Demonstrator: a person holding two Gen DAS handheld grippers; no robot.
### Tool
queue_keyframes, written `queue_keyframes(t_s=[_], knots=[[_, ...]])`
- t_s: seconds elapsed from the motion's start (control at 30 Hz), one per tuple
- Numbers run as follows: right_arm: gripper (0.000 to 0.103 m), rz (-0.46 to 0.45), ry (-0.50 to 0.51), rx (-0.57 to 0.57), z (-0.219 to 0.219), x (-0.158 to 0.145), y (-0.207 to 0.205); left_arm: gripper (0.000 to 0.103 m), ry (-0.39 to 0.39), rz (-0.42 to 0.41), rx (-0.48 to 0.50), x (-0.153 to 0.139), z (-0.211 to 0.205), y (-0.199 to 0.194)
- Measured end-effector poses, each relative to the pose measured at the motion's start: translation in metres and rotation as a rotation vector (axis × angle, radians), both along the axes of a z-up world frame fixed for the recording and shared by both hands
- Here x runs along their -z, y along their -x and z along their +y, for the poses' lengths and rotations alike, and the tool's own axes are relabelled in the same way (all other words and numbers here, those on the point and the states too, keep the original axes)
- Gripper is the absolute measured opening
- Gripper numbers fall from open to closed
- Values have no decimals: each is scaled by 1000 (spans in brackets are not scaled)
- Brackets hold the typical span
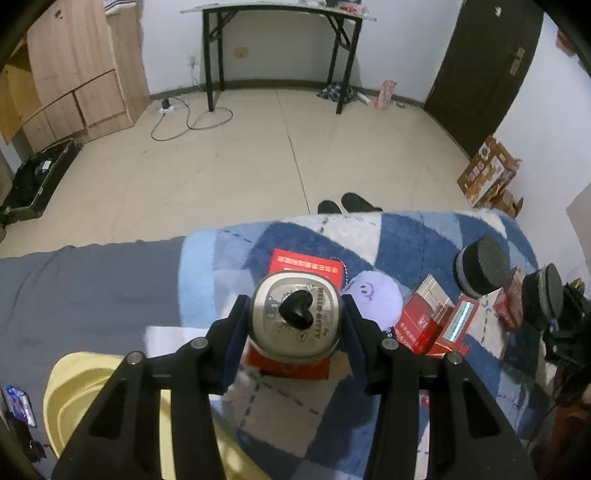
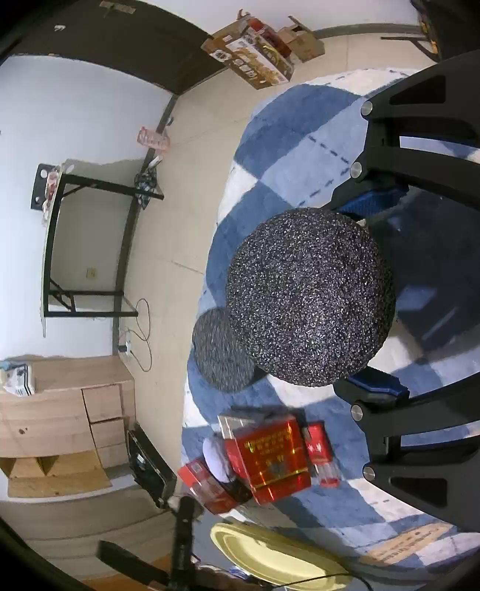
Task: Organize rigid objects
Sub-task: 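Carry the silver tin and foam cylinder into the yellow tub, releasing both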
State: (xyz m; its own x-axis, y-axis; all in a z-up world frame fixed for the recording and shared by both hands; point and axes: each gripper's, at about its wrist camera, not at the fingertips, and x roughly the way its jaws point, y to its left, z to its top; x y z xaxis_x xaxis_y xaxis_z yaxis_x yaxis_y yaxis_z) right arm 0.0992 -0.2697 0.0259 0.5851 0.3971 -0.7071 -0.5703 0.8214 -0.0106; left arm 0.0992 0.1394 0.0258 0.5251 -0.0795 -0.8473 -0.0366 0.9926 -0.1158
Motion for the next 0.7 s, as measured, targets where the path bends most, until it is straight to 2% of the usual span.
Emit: queue_keyframes(t_s=[0.17, 0.27, 0.37, 0.47, 0.57, 0.6, 0.7], knots=[[68, -35, -58, -156, 38, -34, 34, 50, 10, -23, -78, -26, 48, 37], [68, -40, -82, -299, 89, -52, 60, 50, -18, -36, -142, -32, 88, 73], [68, 11, -113, -424, 151, -61, 84, 50, -46, 5, -211, -21, 125, 104], [68, 78, -118, -518, 214, -59, 108, 50, -47, 66, -284, 3, 156, 125], [68, 46, -59, -620, 269, -46, 142, 50, -3, 133, -306, 31, 172, 138], [68, 22, -24, -652, 288, -37, 156, 50, 25, 151, -295, 39, 173, 143], [68, 25, 10, -702, 316, -14, 178, 50, -10, 166, -253, 51, 168, 145]])
